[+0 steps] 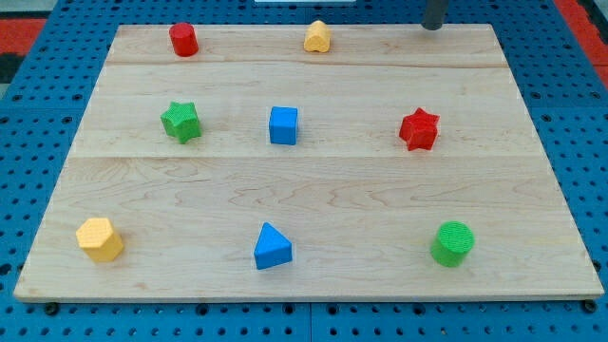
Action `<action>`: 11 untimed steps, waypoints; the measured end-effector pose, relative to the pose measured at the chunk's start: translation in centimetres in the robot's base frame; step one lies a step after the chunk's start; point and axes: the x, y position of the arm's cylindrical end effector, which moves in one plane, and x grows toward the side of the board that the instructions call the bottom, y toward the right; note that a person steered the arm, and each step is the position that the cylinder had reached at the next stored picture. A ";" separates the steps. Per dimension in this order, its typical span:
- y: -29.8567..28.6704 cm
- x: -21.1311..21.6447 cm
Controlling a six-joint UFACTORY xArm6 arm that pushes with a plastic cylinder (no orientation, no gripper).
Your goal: Move the yellow heart towards the bottom
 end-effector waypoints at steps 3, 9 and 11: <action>-22.2 0.2; -24.1 11.3; -21.3 9.8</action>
